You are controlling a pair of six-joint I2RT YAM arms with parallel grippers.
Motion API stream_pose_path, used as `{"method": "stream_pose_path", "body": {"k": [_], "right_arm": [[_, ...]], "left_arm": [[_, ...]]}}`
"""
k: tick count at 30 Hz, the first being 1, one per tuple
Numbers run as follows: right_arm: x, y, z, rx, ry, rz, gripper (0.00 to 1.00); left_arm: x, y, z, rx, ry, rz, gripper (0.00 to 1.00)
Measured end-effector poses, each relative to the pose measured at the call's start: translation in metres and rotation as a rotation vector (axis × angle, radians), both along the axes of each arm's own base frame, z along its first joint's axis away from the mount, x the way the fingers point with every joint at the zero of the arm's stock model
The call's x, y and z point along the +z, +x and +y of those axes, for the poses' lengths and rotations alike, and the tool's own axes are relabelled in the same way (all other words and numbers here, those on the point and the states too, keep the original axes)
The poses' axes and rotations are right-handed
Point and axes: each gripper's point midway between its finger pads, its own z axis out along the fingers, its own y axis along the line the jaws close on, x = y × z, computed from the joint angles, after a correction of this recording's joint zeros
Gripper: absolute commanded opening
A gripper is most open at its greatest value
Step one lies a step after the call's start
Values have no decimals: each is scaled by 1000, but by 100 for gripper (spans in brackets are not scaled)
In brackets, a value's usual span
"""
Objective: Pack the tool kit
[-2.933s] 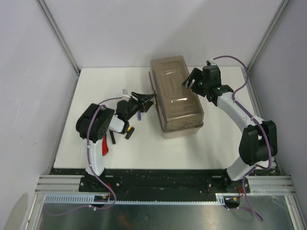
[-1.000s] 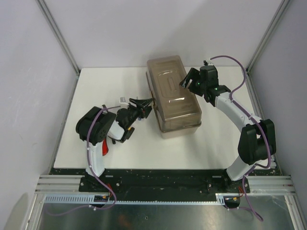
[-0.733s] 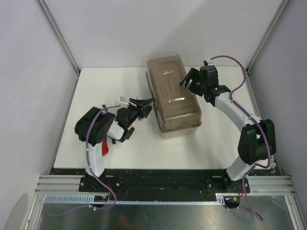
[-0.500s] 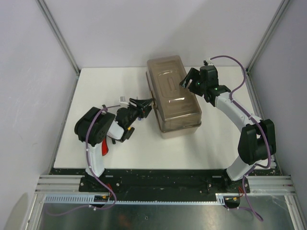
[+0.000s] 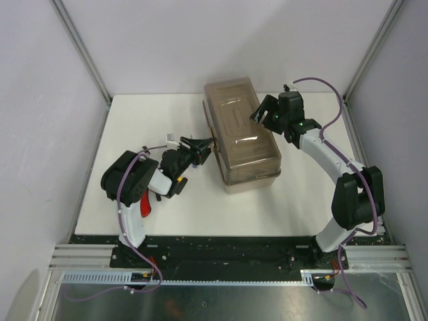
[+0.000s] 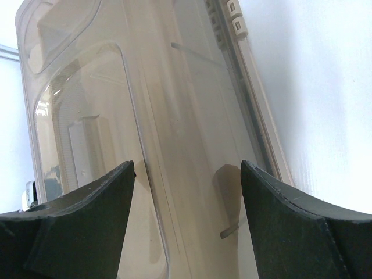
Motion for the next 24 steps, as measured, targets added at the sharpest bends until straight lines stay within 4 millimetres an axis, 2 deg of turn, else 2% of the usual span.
{"method": "stream_pose_path", "body": {"k": [21, 24], "right_arm": [[0, 0, 6, 13, 4, -6, 75], [0, 0, 6, 13, 4, -6, 75]], "left_arm": [[3, -15, 8, -8, 120, -20, 0], [12, -16, 9, -8, 169, -78, 0]]}}
